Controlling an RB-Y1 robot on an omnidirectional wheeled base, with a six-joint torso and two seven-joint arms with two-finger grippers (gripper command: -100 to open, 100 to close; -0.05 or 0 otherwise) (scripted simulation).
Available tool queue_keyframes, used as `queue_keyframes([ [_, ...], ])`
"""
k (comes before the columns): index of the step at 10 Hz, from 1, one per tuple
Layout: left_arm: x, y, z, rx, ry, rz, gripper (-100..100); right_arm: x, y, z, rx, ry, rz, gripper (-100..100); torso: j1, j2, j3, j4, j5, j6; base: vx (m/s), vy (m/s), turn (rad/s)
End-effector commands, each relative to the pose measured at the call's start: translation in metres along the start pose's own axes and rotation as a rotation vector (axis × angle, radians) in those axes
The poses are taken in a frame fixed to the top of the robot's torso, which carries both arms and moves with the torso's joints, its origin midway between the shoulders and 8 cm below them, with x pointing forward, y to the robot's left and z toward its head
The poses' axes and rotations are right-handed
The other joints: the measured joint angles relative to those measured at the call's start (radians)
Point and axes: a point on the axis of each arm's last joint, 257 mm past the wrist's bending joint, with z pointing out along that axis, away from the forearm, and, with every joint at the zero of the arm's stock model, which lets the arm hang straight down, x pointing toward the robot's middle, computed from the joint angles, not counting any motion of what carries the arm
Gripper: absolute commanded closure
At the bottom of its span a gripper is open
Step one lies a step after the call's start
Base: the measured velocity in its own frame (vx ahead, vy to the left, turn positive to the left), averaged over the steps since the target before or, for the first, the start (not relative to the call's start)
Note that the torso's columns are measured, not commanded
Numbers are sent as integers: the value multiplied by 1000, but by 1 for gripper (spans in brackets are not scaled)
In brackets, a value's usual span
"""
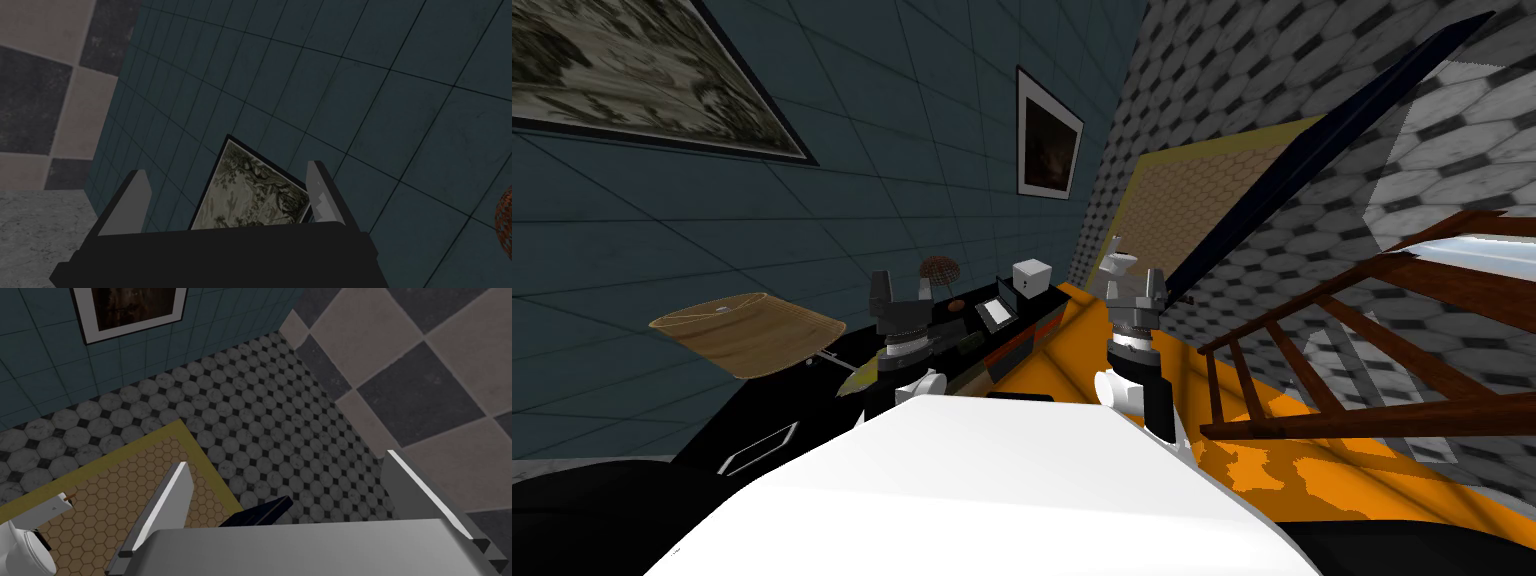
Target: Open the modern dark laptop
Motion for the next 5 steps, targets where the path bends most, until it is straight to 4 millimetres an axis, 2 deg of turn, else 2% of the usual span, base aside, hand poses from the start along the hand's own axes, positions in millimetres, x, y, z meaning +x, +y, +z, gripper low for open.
queue_keyframes([
  [1,0,0,0,0,0,0,0,0,0,0,0,0,0,0,0,41,-82,41,0,0,0,0,0],
  [5,0,0,0,0,0,0,0,0,0,0,0,0,0,0,0,322,-644,322,0,0,0,0,0],
])
